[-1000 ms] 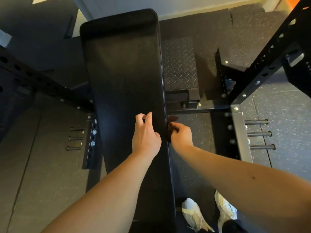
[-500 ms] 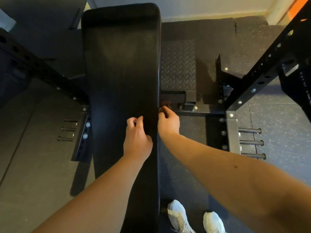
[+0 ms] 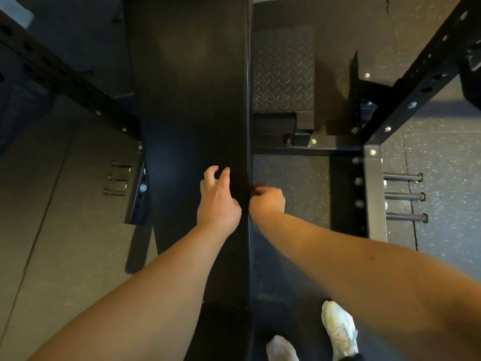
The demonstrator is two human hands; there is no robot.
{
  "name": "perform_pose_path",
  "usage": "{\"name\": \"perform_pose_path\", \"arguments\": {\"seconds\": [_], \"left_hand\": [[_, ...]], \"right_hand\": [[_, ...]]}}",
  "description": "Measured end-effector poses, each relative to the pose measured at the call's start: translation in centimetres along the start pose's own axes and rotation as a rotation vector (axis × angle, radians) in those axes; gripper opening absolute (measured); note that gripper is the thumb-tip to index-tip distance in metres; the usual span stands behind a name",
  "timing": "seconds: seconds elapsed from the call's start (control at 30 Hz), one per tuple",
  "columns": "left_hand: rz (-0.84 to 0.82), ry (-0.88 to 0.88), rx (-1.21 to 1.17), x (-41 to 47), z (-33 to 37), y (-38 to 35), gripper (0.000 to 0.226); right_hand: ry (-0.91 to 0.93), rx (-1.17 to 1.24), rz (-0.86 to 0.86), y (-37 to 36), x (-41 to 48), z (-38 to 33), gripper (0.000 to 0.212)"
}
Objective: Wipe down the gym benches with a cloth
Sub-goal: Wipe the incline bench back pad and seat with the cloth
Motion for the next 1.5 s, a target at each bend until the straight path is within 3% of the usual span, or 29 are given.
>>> {"name": "perform_pose_path", "arguments": {"seconds": [0.23,0.4,0.6,0.7,0.83,1.0,1.17,1.3,1.5], "left_hand": [[-0.005,-0.012,-0.044,-0.8,-1.6,-0.3,0.070],[-0.020,0.006,-0.025,-1.2,-2.1,-0.9,0.073],[-0.047,0.010,-0.044,-2.4,-2.2,-1.7,0.073],[-0.062,-0.019,-0.084,-2.5,-2.0,-1.7,0.072],[-0.063,-0.026,-0.082,-2.3,-1.7,-1.7,0.075],[-0.077,-0.010,-0.055,-2.9,-2.0,-2.5,0.073],[-0.089,0.022,-0.073,-4.2,-2.3,-3.4,0.071],[-0.085,0.000,-0.104,-4.6,-2.7,-3.5,0.064],[-0.073,0.019,-0.130,-4.7,-2.8,-3.4,0.062]], "right_hand": [[0.204,0.345,0.129,1.5,0.5,-4.6,0.048],[0.288,0.181,0.101,-0.6,-1.8,0.5,0.045],[0.148,-0.038,0.008,-0.6,-2.5,2.1,0.044],[0.157,0.073,0.040,1.0,-1.4,-1.1,0.035],[0.242,0.259,0.098,1.2,-1.0,-3.2,0.045],[0.335,0.128,0.072,-1.1,-3.2,2.4,0.042],[0.112,-0.101,-0.100,-2.4,-3.7,7.6,0.047],[0.124,0.034,-0.037,-0.8,-2.2,4.0,0.030],[0.238,0.251,0.107,-0.1,-1.7,0.3,0.040]]}}
Point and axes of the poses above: each hand's wrist, its own x-axis towards the middle knuckle, its own y-axis out of the back of the hand, z = x × y, the point moved 3 cm from there along x, towards the middle knuckle, and after that the axes turned 3 degrees about y, right-handed, at the moved point
